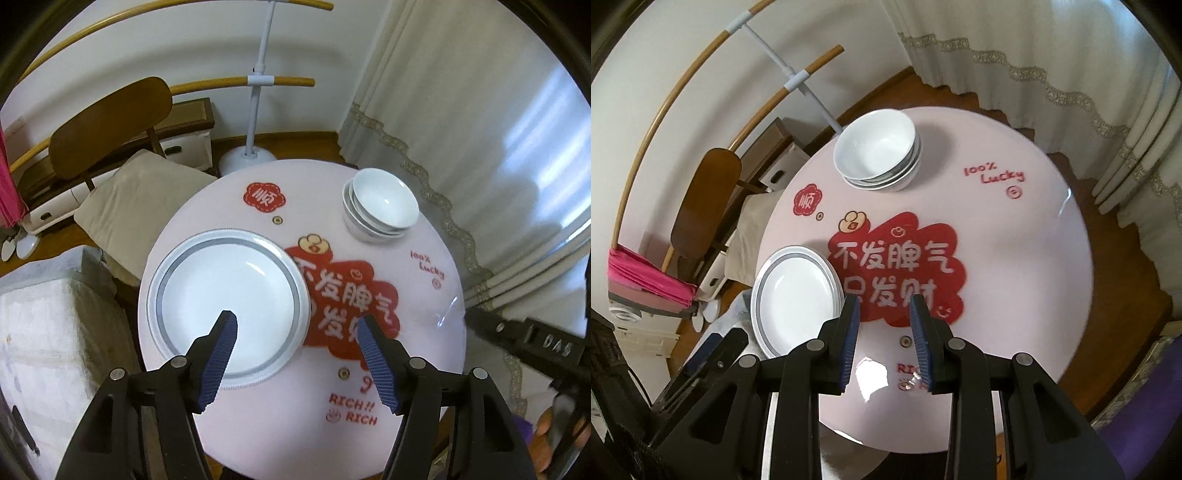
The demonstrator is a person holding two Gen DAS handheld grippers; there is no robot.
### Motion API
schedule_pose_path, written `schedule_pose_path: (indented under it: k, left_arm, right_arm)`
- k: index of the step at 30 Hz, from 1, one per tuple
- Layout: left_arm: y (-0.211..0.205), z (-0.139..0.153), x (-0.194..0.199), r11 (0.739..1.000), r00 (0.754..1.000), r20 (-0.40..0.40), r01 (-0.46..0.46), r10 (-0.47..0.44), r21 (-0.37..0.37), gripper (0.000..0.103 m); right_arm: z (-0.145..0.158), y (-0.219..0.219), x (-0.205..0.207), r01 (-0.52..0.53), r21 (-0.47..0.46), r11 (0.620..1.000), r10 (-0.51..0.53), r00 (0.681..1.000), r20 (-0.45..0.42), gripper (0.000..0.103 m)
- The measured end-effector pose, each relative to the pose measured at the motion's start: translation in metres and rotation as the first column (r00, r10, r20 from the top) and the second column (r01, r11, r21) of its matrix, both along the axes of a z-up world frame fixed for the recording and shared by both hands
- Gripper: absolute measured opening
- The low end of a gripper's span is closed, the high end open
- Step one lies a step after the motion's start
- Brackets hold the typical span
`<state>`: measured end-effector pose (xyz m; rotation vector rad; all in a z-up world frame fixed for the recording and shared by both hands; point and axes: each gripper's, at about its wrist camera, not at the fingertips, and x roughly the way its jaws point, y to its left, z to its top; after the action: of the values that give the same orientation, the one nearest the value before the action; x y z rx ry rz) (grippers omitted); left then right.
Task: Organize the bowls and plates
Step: 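Lower the nested bowls onto the table and open both grippers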
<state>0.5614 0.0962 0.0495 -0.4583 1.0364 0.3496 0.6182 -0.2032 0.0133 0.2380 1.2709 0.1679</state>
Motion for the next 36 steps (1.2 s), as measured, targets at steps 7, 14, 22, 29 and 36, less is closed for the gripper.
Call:
schedule_pose_path:
  k: [7,14,22,29,36]
  left_arm:
    - [-0.031,0.017,0.003,0.997,0.998,-0.004,-0.066,0.067,0.040,0.064]
    - [-0.080,0.004,0.030,0.964,0.964,-0.016,-0.264,0.264,0.014,0.064]
    - [-0.113,0.000,0.050,0.935,0.933,-0.049,-0.355,0.355,0.010,0.064]
    - [-0.101,-0.006,0.063,0.938,0.938,-0.024,-0.346,0.345,-0.013,0.064]
    - [-0.079,-0.019,0.078,0.947,0.948,-0.021,-0.319,0.319,-0.025,0.064]
  right_arm:
    - [0.007,-0.019,0.018,-0.089,0.002,0.996,0.089,0.996,0.012,0.031]
    - [-0.001,-0.042,0.054,-0.295,-0.018,0.955,0.294,0.955,-0.044,0.031]
    - [-0.011,-0.062,0.073,-0.396,-0.024,0.918,0.394,0.916,-0.079,0.031]
    - [-0.015,-0.045,0.085,-0.412,-0.035,0.910,0.407,0.908,-0.100,0.031]
    - [-0.009,-0.037,0.107,-0.376,-0.033,0.926,0.372,0.924,-0.087,0.032]
